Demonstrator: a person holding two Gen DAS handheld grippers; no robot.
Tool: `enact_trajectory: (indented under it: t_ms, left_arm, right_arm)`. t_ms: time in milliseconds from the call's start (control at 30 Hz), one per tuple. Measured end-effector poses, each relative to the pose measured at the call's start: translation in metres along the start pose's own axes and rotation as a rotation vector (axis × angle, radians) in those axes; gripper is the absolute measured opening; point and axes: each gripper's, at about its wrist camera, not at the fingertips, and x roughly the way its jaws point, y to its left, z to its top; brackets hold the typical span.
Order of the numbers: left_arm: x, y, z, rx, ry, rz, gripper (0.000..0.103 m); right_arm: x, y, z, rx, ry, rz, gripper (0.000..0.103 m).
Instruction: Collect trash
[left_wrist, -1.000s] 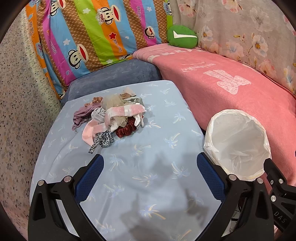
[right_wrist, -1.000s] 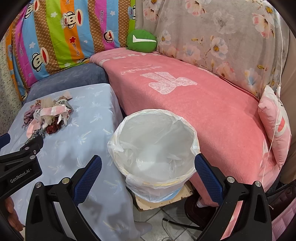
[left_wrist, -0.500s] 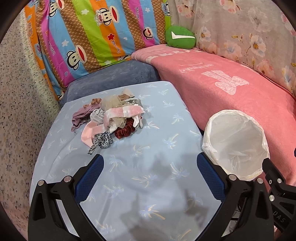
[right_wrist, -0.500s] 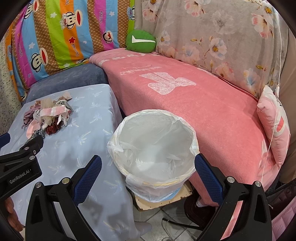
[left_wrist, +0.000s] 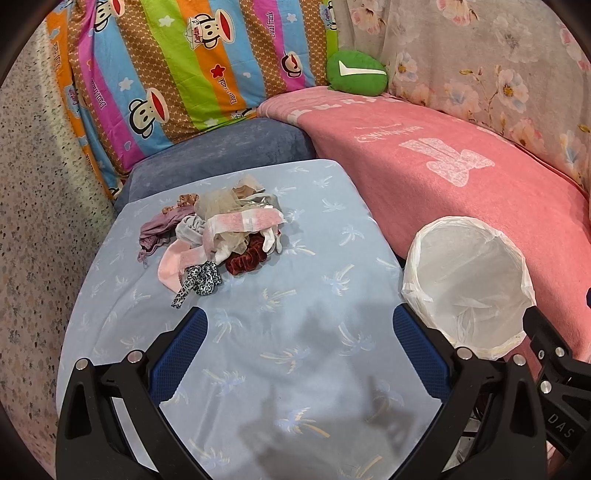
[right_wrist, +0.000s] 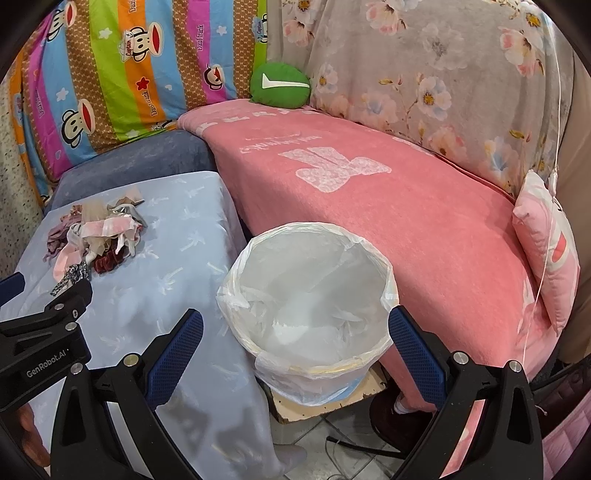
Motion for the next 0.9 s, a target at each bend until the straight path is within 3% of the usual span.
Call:
enact_trajectory:
  t_ms: [367,900]
  left_arm:
    - [0.025,0.041,0.002,-0.054,0.029,0.008,0.096]
    - [0.093,0.167,0.017,-0.219,0.059,0.106,0.096]
  right_arm:
    - [0.015,0.04,0.008,-0.02,-0.008,0.032,0.097]
    - [0.063,0.143,0.039,-0.066,-0.003,0.169,0.097]
